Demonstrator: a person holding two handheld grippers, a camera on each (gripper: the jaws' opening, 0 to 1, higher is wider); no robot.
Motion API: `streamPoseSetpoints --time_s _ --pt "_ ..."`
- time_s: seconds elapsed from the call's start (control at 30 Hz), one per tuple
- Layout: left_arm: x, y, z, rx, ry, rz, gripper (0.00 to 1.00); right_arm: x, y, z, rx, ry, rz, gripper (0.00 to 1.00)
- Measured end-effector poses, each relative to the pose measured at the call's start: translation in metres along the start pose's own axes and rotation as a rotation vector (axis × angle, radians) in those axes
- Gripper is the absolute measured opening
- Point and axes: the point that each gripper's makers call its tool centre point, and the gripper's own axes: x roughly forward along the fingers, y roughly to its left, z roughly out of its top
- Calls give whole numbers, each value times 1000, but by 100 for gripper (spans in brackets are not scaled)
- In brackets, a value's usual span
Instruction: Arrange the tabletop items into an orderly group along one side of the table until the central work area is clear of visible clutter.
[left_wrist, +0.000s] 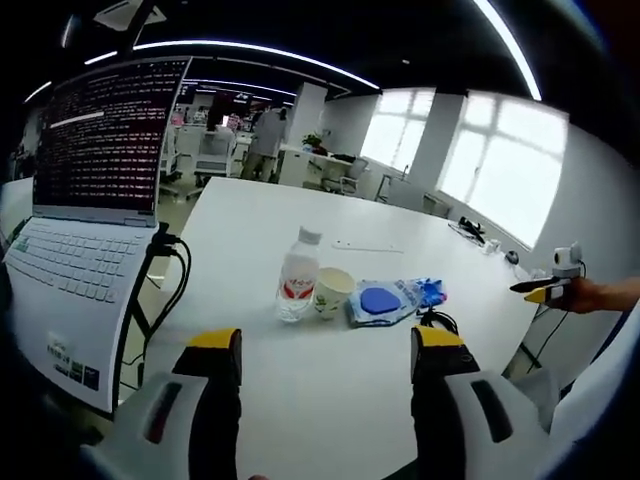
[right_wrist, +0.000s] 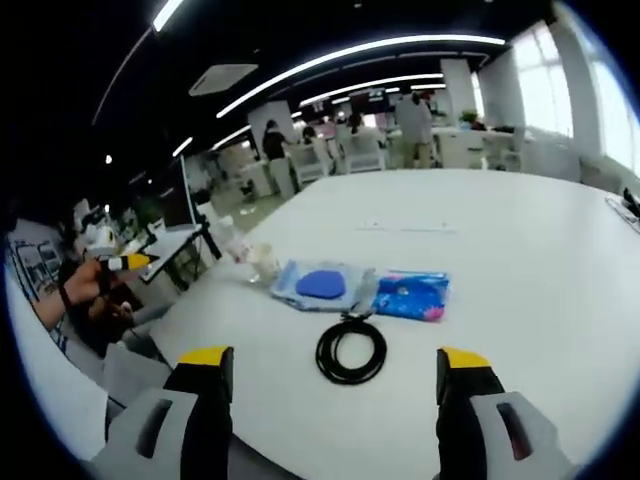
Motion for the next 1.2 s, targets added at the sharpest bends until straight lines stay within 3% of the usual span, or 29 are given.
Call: streamPoseSetpoints --time_s 0.4,0.63,0.9,1.2 --pt "-4 0 -3 4 2 -6 70 -5 12 3 10 -31 11 85" --pt "-4 0 -5 13 4 -10 71 -7 5 0 8 -35 8 86" --pt "0 -14 -9 17 13 -29 71 -8 3 -4 21 -33 10 85" --pt "2 -13 -8 17 16 -37 71 -12 -2 -7 36 -37 -6 85"
